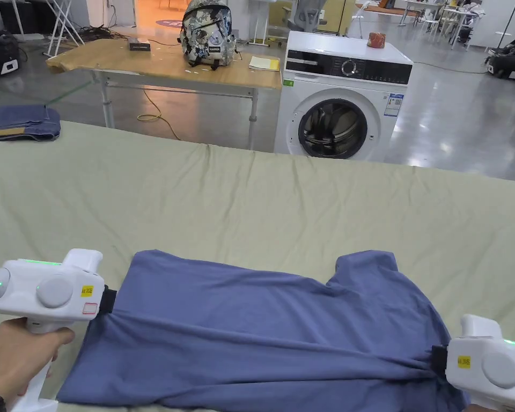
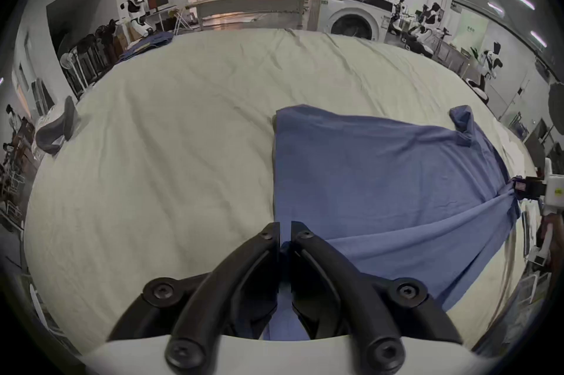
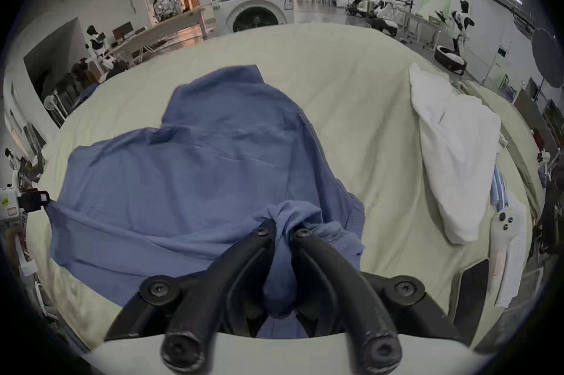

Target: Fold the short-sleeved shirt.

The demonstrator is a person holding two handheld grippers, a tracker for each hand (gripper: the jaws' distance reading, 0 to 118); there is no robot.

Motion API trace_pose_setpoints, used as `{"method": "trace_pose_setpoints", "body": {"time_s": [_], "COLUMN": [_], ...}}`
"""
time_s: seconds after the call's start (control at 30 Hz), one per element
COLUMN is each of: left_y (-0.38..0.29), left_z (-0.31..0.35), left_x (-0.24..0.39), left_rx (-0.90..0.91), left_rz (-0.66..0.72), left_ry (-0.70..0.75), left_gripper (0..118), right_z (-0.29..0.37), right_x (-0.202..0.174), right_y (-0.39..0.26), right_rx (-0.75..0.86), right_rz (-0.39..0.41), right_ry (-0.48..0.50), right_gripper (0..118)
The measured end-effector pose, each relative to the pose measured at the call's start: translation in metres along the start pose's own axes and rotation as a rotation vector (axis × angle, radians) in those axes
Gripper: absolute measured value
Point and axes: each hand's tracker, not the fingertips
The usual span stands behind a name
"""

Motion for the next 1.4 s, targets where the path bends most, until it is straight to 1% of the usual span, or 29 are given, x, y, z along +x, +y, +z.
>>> {"method": "trace_pose_setpoints", "body": {"time_s": [0.07, 0.1, 0.13, 0.17, 0.2, 0.23, 0.27, 0.3, 0.4, 0.47, 0.5, 0.53, 0.57, 0.6, 0.63, 0.67, 0.7, 0.73, 0.77, 0.8, 0.93, 1.03, 1.13, 1.2, 1.27, 1.33, 1.37, 1.4], "left_y": [-0.001, -0.003, -0.004, -0.004, -0.006, -0.007, -0.008, -0.009, -0.013, -0.019, -0.023, -0.028, -0.033, -0.039, -0.044, -0.049, -0.056, -0.061, -0.065, -0.071, -0.088, -0.094, -0.095, -0.094, -0.090, -0.088, -0.086, -0.086], "left_z": [-0.007, -0.008, -0.008, -0.007, -0.004, 0.000, 0.005, 0.012, 0.032, 0.050, 0.059, 0.067, 0.075, 0.083, 0.090, 0.097, 0.104, 0.110, 0.107, 0.112, 0.124, 0.125, 0.113, 0.101, 0.083, 0.070, 0.062, 0.058], "left_x": [0.001, 0.001, 0.001, 0.001, 0.000, -0.002, -0.001, 0.000, 0.003, 0.009, 0.013, 0.017, 0.021, 0.024, 0.030, 0.035, 0.040, 0.045, 0.043, 0.046, 0.046, 0.033, 0.011, -0.003, -0.017, -0.023, -0.027, -0.025], "left_rx": [-0.016, -0.018, -0.018, -0.017, -0.009, 0.000, 0.014, 0.036, 0.120, 0.176, 0.201, 0.240, 0.270, 0.306, 0.334, 0.350, 0.380, 0.397, 0.409, 0.420, 0.428, 0.377, 0.265, 0.187, 0.072, 0.011, -0.010, -0.040], "left_rz": [-0.002, -0.004, -0.006, -0.008, -0.001, 0.008, 0.019, 0.026, 0.043, 0.041, 0.034, 0.032, 0.023, 0.017, 0.013, 0.003, -0.010, -0.023, -0.032, -0.028, -0.008, 0.032, 0.081, 0.094, 0.118, 0.126, 0.135, 0.143], "left_ry": [-0.005, -0.006, -0.008, -0.008, -0.016, -0.031, -0.048, -0.051, -0.077, -0.087, -0.081, -0.078, -0.087, -0.091, -0.069, -0.057, -0.042, -0.025, -0.016, -0.022, -0.025, -0.006, -0.021, -0.020, -0.055, -0.054, -0.045, -0.044], "left_gripper": [2, 6, 14, 25, 45, 58, 69, 70, 70, 70, 70, 68, 62, 49, 49, 43, 24, 11, 6, 1, 0, 0, 0, 0, 0, 0, 3, 19], "right_z": [-0.008, -0.008, -0.007, -0.005, -0.002, 0.003, 0.009, 0.016, 0.041, 0.058, 0.067, 0.076, 0.085, 0.093, 0.099, 0.105, 0.110, 0.115, 0.120, 0.124, 0.136, 0.140, 0.139, 0.137, 0.134, 0.132, 0.130, 0.129], "right_x": [0.003, 0.002, 0.002, 0.001, 0.000, 0.000, -0.002, -0.005, -0.019, -0.026, -0.032, -0.038, -0.045, -0.050, -0.055, -0.060, -0.064, -0.066, -0.069, -0.073, -0.081, -0.080, -0.077, -0.074, -0.071, -0.067, -0.066, -0.063], "right_y": [-0.001, -0.001, -0.001, -0.002, -0.001, 0.000, 0.001, 0.002, 0.002, 0.000, -0.003, -0.008, -0.013, -0.018, -0.024, -0.029, -0.035, -0.040, -0.044, -0.048, -0.060, -0.067, -0.071, -0.074, -0.077, -0.078, -0.080, -0.080], "right_rx": [-0.003, 0.006, 0.014, 0.029, 0.044, 0.060, 0.100, 0.145, 0.246, 0.340, 0.380, 0.421, 0.464, 0.501, 0.531, 0.557, 0.575, 0.591, 0.594, 0.600, 0.636, 0.629, 0.614, 0.597, 0.585, 0.570, 0.565, 0.559], "right_rz": [0.004, 0.015, 0.021, 0.023, 0.025, 0.023, 0.018, 0.024, 0.043, 0.052, 0.054, 0.056, 0.059, 0.067, 0.074, 0.076, 0.072, 0.063, 0.060, 0.063, 0.072, 0.066, 0.060, 0.061, 0.064, 0.067, 0.068, 0.068], "right_ry": [-0.007, -0.016, -0.024, -0.030, -0.035, -0.034, -0.023, -0.002, 0.005, 0.029, 0.028, 0.031, 0.040, 0.033, 0.018, 0.009, 0.029, 0.055, 0.059, 0.048, 0.053, 0.060, 0.056, 0.052, 0.047, 0.039, 0.034, 0.030], "right_gripper": [10, 14, 21, 33, 55, 68, 72, 72, 72, 72, 67, 56, 39, 22, 22, 18, 10, 3, 0, 0, 0, 0, 0, 0, 0, 0, 0, 0]}}
